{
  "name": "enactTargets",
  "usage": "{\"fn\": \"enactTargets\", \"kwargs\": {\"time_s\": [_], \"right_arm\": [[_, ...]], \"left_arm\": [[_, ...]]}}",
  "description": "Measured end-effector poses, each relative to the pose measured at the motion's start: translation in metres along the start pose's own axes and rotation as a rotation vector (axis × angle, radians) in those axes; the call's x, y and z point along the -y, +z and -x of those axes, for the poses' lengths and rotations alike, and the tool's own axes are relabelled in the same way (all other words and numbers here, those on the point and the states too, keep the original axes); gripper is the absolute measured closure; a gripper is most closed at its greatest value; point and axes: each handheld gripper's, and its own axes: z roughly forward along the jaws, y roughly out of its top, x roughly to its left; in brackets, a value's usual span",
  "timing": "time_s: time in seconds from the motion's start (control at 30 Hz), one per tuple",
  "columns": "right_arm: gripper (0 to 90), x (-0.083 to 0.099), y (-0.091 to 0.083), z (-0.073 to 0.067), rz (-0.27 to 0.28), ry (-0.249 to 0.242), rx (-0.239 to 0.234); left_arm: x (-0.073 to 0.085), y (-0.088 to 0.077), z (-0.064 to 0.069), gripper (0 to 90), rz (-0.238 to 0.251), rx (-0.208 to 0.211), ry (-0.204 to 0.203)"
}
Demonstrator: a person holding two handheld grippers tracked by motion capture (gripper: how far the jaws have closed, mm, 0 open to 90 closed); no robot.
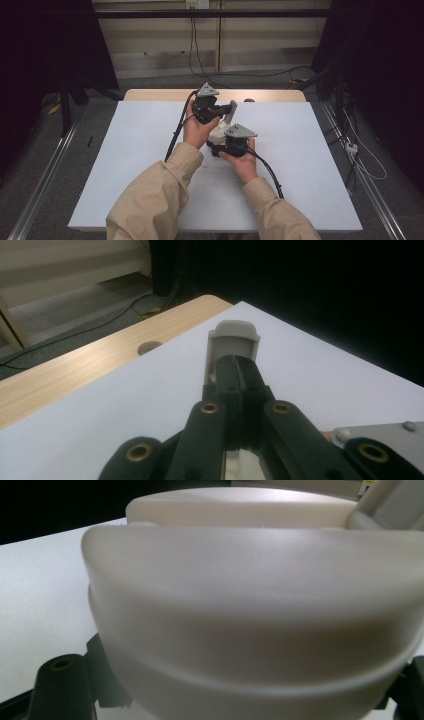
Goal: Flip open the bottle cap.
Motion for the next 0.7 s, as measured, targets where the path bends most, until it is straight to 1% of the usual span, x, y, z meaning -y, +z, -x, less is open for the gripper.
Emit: {"fn": "enactTargets", "kwargs": {"time_s": [0.27,0.7], "right_arm": [[18.8,0.0000,0.0001,0.0001,0.001,-0.002,0.000],[18.8,-0.0002,0.0001,0.0003,-0.001,0.001,-0.001]], "left_arm": [[-0.0013,0.0021,-0.0008,90.0,-0.008,-0.001,0.006],[-0.0021,0.0074,-0.0024,90.0,0.003,-0.002,-0.006]]}}
